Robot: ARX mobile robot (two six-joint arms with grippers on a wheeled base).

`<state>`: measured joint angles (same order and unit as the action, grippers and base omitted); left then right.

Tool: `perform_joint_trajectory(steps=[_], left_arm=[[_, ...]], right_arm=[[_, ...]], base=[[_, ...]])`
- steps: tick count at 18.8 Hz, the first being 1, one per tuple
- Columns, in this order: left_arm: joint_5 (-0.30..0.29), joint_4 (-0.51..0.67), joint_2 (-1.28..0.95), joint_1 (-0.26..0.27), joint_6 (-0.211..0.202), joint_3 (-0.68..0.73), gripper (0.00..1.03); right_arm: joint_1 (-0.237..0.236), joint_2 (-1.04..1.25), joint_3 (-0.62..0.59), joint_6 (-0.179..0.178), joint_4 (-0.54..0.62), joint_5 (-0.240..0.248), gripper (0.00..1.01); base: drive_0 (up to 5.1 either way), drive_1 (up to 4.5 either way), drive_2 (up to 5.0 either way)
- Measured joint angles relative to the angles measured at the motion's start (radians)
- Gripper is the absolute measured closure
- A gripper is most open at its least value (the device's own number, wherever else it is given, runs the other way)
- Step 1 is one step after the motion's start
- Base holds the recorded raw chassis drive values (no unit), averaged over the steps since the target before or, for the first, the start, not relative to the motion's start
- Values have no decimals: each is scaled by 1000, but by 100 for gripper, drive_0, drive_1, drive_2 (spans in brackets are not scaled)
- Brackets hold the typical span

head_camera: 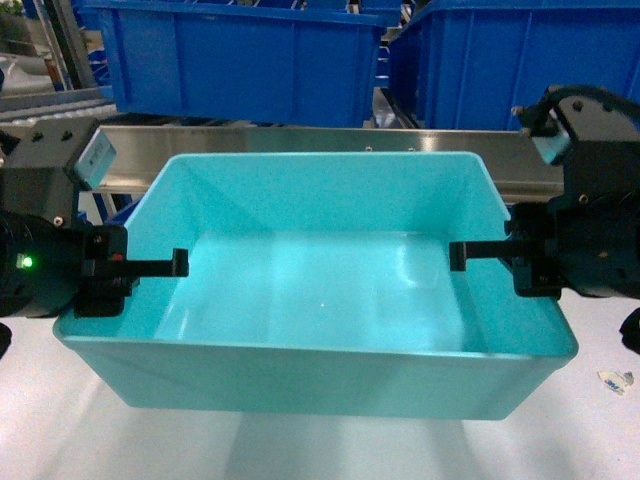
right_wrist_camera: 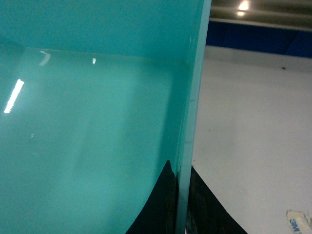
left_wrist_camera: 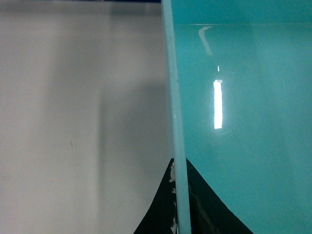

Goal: Organize blue bins on left shelf correctly

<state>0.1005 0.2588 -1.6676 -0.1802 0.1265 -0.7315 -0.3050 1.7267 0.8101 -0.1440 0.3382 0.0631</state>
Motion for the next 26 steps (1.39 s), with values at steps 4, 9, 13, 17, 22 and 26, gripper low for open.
perform_joint_trajectory(steps=[4,9,13,17,22,26], left_arm=[[-12,6,38,-4,5,0,101],[-14,3,38,-5,5,0,101],[-16,6,37,-8,4,0,101],[-15,4,38,-9,5,0,101],[-15,2,36,-8,5,0,101],[-16,5,36,-9,5,0,101]], right_arm=[[0,-79,-34,8,42,8,99],[0,-76,-38,7,39,8,99],[5,-77,-38,8,39,7,99],[5,-77,-38,8,40,7,99],[5,-77,-39,8,37,7,99],[5,-77,-39,8,38,7,99]], base=[[0,0,0],[0,-20,19],[-192,-70,263],[-419,18,417],[-459,89,392],[-476,105,368]])
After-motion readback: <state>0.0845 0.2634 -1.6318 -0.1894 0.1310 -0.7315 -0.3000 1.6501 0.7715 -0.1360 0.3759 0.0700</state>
